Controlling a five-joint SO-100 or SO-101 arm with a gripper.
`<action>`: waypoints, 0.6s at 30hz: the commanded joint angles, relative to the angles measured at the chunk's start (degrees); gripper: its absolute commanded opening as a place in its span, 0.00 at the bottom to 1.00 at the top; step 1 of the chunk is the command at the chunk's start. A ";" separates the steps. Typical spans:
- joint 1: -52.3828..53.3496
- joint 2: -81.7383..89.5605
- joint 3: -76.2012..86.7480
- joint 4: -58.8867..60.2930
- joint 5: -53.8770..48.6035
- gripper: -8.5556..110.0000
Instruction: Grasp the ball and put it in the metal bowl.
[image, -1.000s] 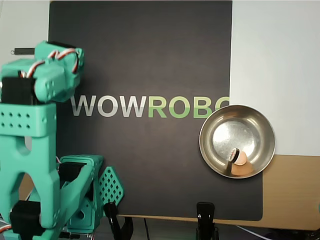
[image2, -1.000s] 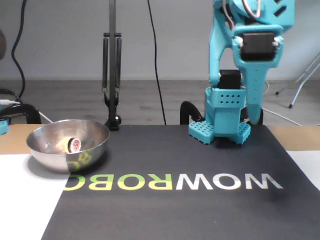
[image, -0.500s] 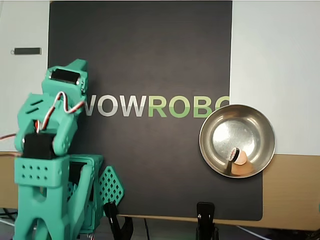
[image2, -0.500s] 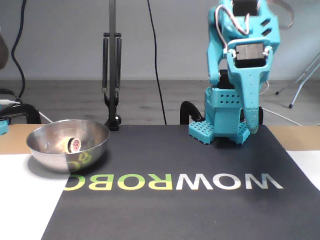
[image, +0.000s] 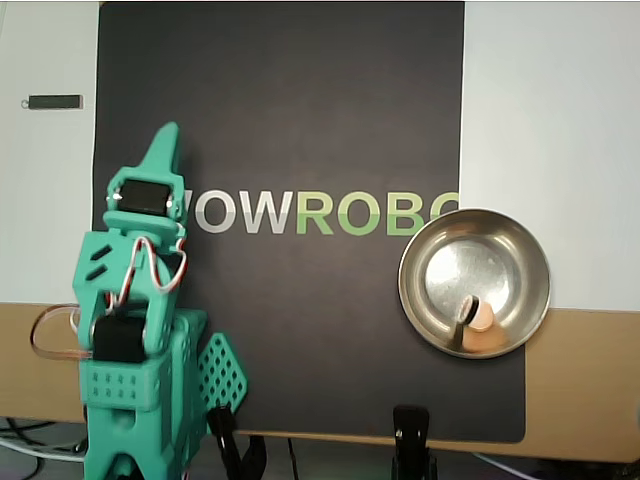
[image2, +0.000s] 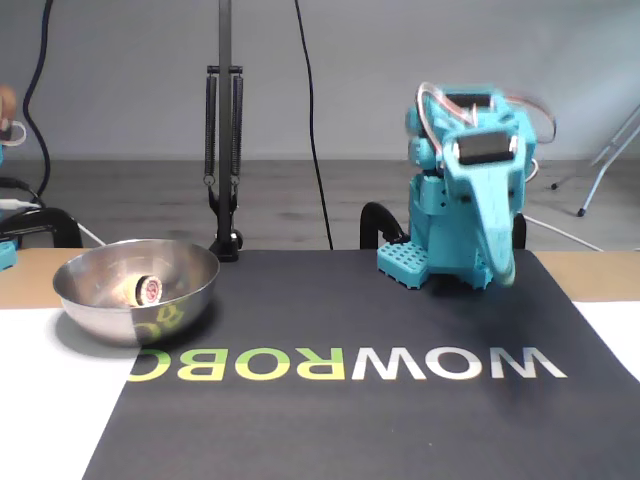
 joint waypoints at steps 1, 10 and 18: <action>-0.35 3.43 1.93 0.70 -0.44 0.07; -0.35 3.43 1.93 8.96 -6.15 0.07; -0.35 3.43 1.93 15.12 -9.32 0.07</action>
